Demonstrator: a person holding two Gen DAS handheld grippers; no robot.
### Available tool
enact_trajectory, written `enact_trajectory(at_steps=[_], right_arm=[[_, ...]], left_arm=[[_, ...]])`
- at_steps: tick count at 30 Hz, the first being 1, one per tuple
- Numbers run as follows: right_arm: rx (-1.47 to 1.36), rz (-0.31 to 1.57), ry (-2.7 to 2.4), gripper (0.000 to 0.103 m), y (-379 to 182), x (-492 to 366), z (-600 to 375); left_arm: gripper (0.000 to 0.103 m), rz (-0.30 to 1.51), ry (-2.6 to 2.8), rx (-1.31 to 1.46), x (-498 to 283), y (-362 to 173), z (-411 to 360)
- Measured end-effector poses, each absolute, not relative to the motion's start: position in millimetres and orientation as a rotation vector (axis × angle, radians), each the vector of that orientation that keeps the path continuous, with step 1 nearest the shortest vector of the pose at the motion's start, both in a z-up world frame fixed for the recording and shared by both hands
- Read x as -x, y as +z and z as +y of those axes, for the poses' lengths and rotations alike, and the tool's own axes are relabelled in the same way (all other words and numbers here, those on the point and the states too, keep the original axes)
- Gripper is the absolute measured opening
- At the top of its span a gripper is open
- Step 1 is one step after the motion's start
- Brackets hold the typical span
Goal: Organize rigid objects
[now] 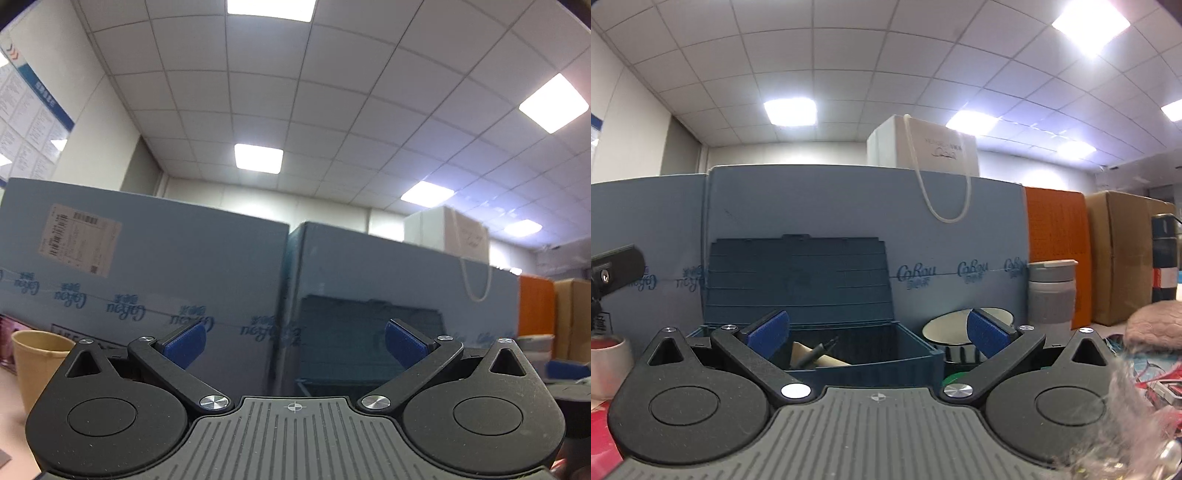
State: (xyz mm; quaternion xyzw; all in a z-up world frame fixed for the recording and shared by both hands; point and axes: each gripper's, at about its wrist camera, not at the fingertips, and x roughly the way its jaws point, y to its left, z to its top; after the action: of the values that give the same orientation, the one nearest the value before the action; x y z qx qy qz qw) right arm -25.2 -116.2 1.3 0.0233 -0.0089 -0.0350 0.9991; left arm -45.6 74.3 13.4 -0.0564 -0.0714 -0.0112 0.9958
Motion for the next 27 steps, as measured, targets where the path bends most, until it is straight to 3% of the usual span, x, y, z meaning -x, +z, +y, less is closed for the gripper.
enact_trajectory(at_steps=[9,27], right_arm=[[-0.016,-0.105,-0.085,0.103,1,41,-111],[-0.006,-0.105,-0.062,0.103,2,42,-109]], left_arm=[[0.103,-0.128,0.028,0.058,44,11,69],[0.103,-0.119,0.027,0.035,43,12,66]])
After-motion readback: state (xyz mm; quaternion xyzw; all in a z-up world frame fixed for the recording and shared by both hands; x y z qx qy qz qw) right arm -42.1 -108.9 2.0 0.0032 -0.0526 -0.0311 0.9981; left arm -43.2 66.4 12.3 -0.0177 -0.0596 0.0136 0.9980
